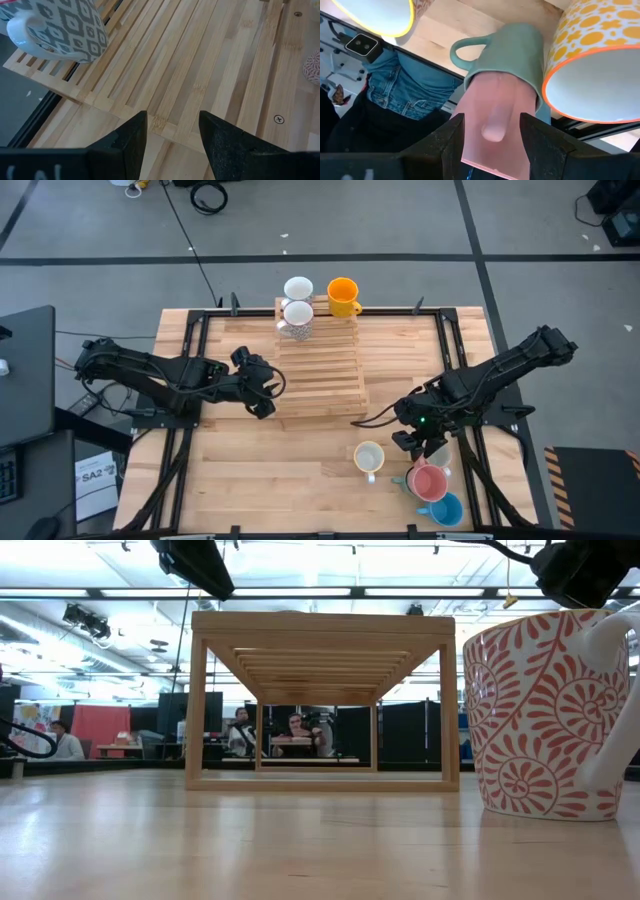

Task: Place coffee mugs
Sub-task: Put the pink cup on the shelf aligned with the other yellow cup

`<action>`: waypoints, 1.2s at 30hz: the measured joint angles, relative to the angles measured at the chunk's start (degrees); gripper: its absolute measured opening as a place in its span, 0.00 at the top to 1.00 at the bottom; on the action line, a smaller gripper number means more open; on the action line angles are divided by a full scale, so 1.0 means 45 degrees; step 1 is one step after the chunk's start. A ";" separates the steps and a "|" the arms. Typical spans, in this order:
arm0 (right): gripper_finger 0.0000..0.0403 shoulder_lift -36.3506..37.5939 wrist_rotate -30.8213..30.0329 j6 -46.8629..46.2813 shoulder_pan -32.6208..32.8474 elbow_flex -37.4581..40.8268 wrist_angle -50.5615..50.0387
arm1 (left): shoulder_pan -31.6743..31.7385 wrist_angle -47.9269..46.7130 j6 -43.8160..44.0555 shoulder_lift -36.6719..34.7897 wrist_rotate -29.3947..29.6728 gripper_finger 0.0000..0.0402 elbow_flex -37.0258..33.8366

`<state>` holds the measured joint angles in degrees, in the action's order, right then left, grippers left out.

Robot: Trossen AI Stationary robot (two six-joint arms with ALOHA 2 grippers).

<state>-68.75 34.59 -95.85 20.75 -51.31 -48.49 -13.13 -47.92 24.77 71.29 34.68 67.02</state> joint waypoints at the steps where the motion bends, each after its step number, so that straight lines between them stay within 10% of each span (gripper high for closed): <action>1: 0.51 0.0005 0.0000 0.0002 0.0000 0.0000 0.0010 | 0.0000 -0.0005 -0.0003 0.0000 0.0000 0.54 0.0000; 36: 0.60 0.0005 0.0431 0.0654 0.0000 0.0000 0.0074 | 0.0000 -0.0087 0.0001 0.0000 -0.0005 0.54 0.0000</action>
<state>-68.73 36.53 -92.91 20.75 -51.31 -48.16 -13.13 -48.31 24.77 71.29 34.65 67.02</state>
